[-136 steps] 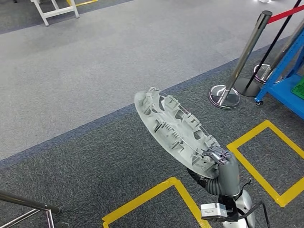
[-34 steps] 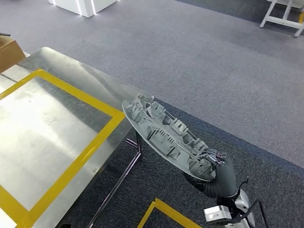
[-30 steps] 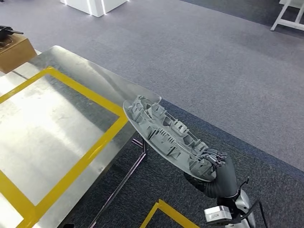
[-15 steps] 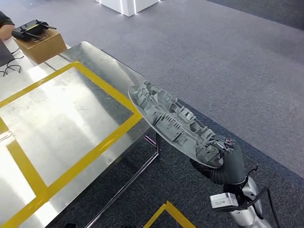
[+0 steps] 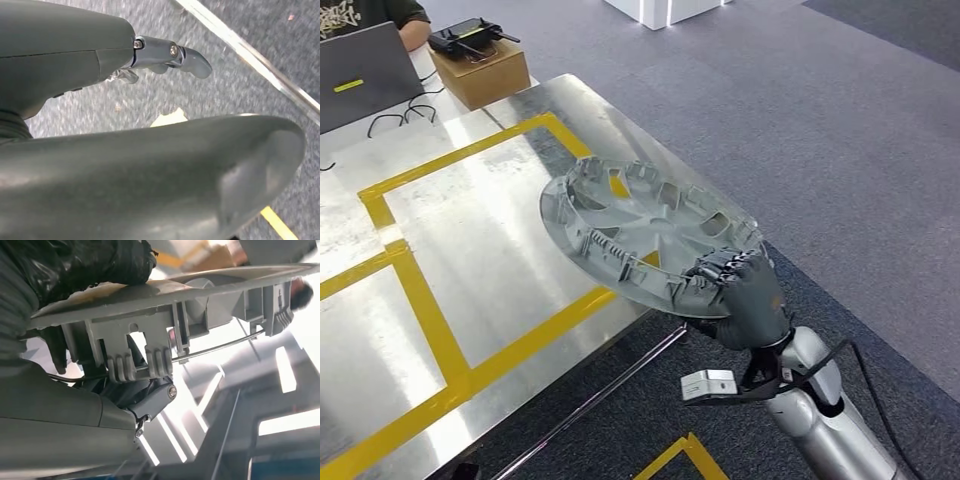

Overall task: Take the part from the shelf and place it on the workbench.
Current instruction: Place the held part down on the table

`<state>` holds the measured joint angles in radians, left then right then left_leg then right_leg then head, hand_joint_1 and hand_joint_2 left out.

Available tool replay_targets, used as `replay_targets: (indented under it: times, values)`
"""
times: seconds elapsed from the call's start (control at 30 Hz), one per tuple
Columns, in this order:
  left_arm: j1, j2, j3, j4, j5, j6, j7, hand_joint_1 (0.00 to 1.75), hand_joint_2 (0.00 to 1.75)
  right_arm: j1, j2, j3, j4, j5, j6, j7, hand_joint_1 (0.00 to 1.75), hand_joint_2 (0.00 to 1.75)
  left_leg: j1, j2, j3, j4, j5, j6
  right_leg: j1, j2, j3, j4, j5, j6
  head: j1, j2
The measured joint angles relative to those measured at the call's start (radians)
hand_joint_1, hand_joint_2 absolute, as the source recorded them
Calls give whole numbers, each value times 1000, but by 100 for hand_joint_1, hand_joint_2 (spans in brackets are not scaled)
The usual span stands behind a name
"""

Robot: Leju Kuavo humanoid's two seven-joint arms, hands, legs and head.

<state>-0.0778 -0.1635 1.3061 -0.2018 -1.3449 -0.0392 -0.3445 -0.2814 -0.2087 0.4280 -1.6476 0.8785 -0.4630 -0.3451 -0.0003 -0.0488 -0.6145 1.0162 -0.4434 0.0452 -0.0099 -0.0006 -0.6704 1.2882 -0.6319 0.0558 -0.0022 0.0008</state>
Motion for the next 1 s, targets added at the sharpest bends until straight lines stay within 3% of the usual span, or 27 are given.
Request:
replay_targets:
  times: [0.03, 0.1, 0.17, 0.23, 0.27, 0.33, 0.4, 0.47, 0.5, 0.53, 0.57, 0.63, 0.7, 0.73, 0.77, 0.83, 0.9, 0.93, 0.97, 1.0]
  values:
    - [0, 0, 0, 0, -2, 0, 0, 0, 0, -8, 0, 19, 26, 29, -9, 16, 175, 175, 0, -14, 1, 1, 0, 0, 0, 5, 17, -48, 38, -3, 0, 0]
    - [0, -1, -2, 0, -5, -1, 0, 0, 0, -26, -2, 52, 80, 83, -26, 46, 175, 175, 0, -38, 0, 4, 0, -3, -2, 43, 75, -188, 114, -12, 0, 0]
    - [-1, -1, -5, 0, -6, -2, -1, 0, 0, -45, -4, 80, 131, 128, -39, 70, 175, 175, 4, -58, -11, 8, 5, -14, -3, 79, 110, -268, 135, -20, -1, 0]
    - [0, 0, -8, 0, -8, -3, -2, 0, 0, -63, -4, 106, 176, 159, -47, 87, 175, 175, 10, -78, -21, 5, 13, -29, -1, 71, 117, -282, 131, -27, -2, 0]
    - [1, 0, -8, 0, -9, -4, -2, 0, 0, -73, -4, 118, 197, 171, -48, 94, 175, 175, 11, -75, -24, 7, 13, -36, -1, 60, 119, -286, 134, -32, -2, 0]
    - [2, 0, -10, 0, -12, -5, -3, 0, 0, -91, -4, 140, 239, 190, -47, 106, 175, 175, 7, -31, -44, 49, -14, -46, -3, 33, 128, -298, 139, -44, -6, 0]
    - [0, -1, -12, 0, -14, -5, -3, 0, 0, -102, -3, 159, 281, 209, -47, 118, 175, 175, 7, 22, -99, 167, -73, -53, 0, 4, 133, -301, 139, -51, -9, 0]
    - [-1, -2, -15, 0, -16, -5, -5, 0, 0, -106, 0, 178, 323, 229, -47, 130, 175, 175, 11, 37, -149, 273, -109, -60, 2, -25, 134, -301, 137, -53, -9, 0]
    - [0, -2, -16, 0, -17, -5, -5, 0, 0, -108, 3, 186, 343, 238, -47, 136, 175, 175, 12, 39, -149, 278, -101, -62, 2, -38, 134, -301, 136, -53, -9, 0]
    - [2, -2, -16, 0, -17, -5, -6, 0, 0, -111, 7, 194, 361, 246, -47, 141, 175, 175, 12, 42, -128, 241, -75, -62, 2, -49, 136, -301, 135, -52, -10, 0]
    - [2, -1, -16, 0, -17, -5, -6, 0, 0, -115, 11, 201, 379, 253, -46, 147, 175, 175, 11, 52, -90, 171, -41, -60, 3, -59, 138, -301, 133, -50, -10, 0]
    - [1, 0, -18, 0, -17, -5, -6, 0, 0, -128, 20, 214, 412, 265, -44, 156, 175, 175, 4, 82, -19, 39, 0, -50, 7, -75, 142, -300, 128, -43, -9, 0]
    - [1, 1, -21, 0, -18, -6, -8, 0, 0, -143, 29, 227, 446, 274, -40, 162, 175, 175, -4, 92, 3, -6, 3, -38, 10, -87, 145, -301, 125, -34, -8, 0]
    - [1, 0, -22, 0, -18, -6, -8, 0, 0, -150, 34, 233, 463, 277, -37, 165, 175, 175, -4, 83, 2, -8, 5, -33, 10, -93, 147, -302, 124, -29, -8, 0]
    - [2, 0, -23, 0, -18, -6, -8, 0, 0, -155, 40, 238, 478, 280, -31, 170, 175, 175, -2, 76, 3, -11, 7, -27, 8, -92, 146, -302, 121, -23, -7, 0]
    - [3, -1, -24, 0, -18, -6, -9, 0, 0, -168, 48, 248, 510, 285, -15, 182, 175, 175, 3, 62, 7, -19, 12, -16, 5, -57, 128, -266, 95, -13, -5, 0]
    - [0, -1, -24, 0, -17, -6, -10, 0, 0, -181, 52, 257, 547, 288, 2, 195, 175, 175, 5, 47, 9, -23, 15, -9, 2, -13, 69, -146, 35, -8, -2, 0]
    - [-2, 0, -25, 0, -17, -6, -10, 0, 0, -184, 54, 260, 565, 289, 10, 200, 175, 175, 4, 37, 8, -22, 15, -8, 1, -5, 33, -73, 7, -6, -1, 0]
    - [-2, 0, -25, 0, -17, -6, -10, 0, 0, -185, 55, 264, 583, 289, 18, 206, 175, 175, 4, 25, 8, -22, 15, -8, 0, -2, 3, -19, -7, -5, -1, 0]
    - [-2, 0, -25, 0, -17, -6, -10, 0, 0, -186, 57, 268, 600, 289, 25, 213, 175, 175, 4, 13, 8, -22, 15, -8, 0, -1, -9, -3, 1, -4, 0, 0]
